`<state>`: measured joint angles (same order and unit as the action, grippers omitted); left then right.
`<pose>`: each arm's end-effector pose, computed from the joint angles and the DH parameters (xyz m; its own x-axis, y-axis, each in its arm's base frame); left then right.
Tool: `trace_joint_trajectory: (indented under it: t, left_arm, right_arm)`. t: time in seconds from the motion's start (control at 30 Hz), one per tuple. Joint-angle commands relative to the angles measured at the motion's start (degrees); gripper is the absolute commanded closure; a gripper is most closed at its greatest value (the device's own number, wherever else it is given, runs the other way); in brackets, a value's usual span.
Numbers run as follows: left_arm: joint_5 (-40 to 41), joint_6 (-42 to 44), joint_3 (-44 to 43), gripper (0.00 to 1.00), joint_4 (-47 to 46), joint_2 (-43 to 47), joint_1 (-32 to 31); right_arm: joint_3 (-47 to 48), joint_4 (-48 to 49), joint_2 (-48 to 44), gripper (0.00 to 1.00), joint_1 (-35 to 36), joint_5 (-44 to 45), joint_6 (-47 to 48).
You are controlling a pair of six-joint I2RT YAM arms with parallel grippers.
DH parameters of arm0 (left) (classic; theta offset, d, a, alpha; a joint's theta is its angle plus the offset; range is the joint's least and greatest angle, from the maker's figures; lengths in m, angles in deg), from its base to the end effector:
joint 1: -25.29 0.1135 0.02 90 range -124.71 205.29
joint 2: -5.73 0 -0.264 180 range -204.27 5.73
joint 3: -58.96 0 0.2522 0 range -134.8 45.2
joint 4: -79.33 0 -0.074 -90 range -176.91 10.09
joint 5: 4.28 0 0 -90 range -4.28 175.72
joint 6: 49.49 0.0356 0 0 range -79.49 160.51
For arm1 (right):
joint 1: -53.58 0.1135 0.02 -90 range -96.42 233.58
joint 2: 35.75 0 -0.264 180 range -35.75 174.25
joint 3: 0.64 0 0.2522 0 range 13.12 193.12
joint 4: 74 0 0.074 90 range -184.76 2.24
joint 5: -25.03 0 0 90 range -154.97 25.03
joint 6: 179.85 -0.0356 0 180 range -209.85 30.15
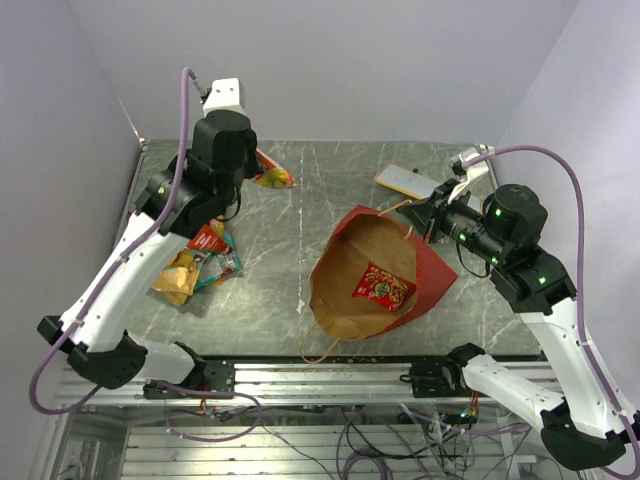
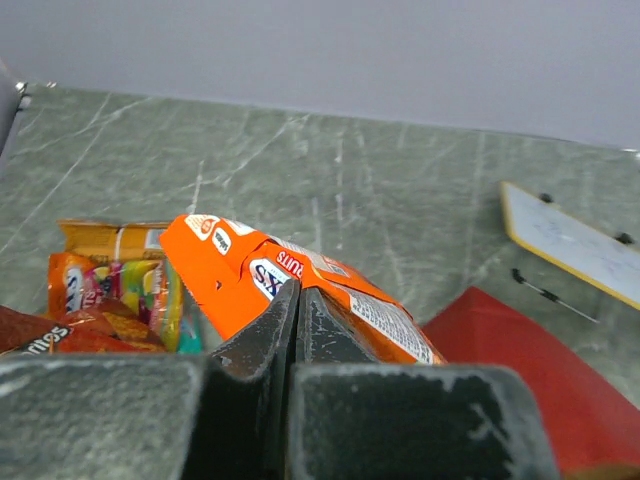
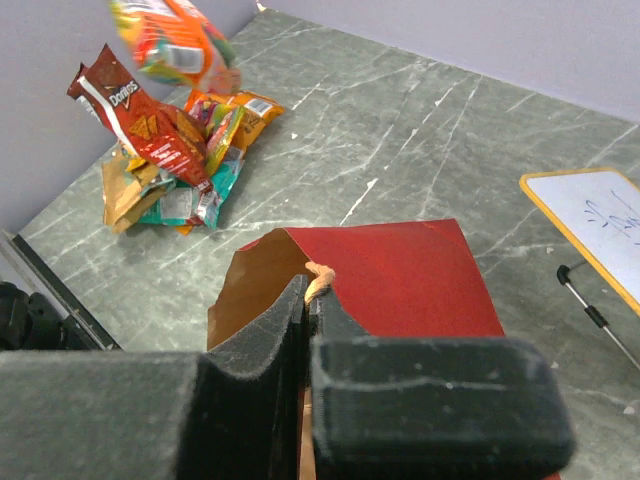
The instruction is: Take the snacks out of the paper bag
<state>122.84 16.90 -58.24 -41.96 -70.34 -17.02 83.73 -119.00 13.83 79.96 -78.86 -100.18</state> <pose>0.1949 -0.1484 0.5047 -0.2492 -0.2050 -0.9465 0.0125 0.9766 -0.2148 0.1420 0.0800 0.4391 -0.2715 0.0596 -0.9606 -0.6041 0.7664 0.2183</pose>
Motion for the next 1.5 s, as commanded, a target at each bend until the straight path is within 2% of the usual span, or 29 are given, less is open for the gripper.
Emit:
trace_joint_trajectory:
  t: [0.0,0.1,0.23,0.47,0.6,0.77,0.93,1.17,1.27,1.33,1.47]
  left_arm:
    - [-8.65,-0.92,0.78,0.93,-0.62,-1.44,9.05]
    - [-13.04,-0.18,2.77,0.93,-3.74,-2.83,14.74]
    - [-18.84,0.68,-0.06,0.93,-4.59,-8.44,21.97]
    - [-22.55,2.06,-4.77,0.93,-6.21,-18.65,30.23]
    - [-23.07,4.42,-4.07,0.93,-8.80,-23.82,33.86]
    - [-25.08,10.06,-5.60,0.93,-9.03,-29.88,36.98]
    - [-25.75,15.44,-1.31,0.93,-10.92,-30.90,37.07]
    - [-28.69,16.75,-1.42,0.93,-2.70,-31.91,37.12]
    - [-27.49,15.13,1.39,0.84,-2.49,-29.64,37.18]
    - [-25.84,13.53,2.97,0.71,-2.79,-27.55,37.20]
    - [-26.24,13.05,3.74,0.55,-2.32,-23.99,37.27]
  right_arm:
    - [-0.34,0.45,-1.14,1.00,-0.02,-0.18,-0.91]
    - [-0.99,1.79,-1.47,1.00,0.00,-1.21,-2.87]
    - [0.18,0.18,-1.07,1.00,0.02,-0.90,-1.64]
    - [0.36,0.42,-1.88,1.00,-0.03,0.03,-2.47]
    - [1.06,-1.62,-2.82,1.00,0.00,1.51,-1.20]
    - [-0.74,-0.80,-3.90,1.00,0.00,1.60,-2.43]
    - [-0.97,-0.65,-3.64,1.00,0.00,0.89,-2.46]
    - [-3.01,2.10,-2.89,1.00,0.00,-1.41,-4.18]
    - [-2.44,0.89,-1.98,1.00,0.00,-2.21,-3.39]
    - [-2.38,-0.05,-1.76,1.00,0.04,-1.99,-2.89]
    - [-2.15,-0.86,-2.75,1.00,0.00,-0.53,-2.38]
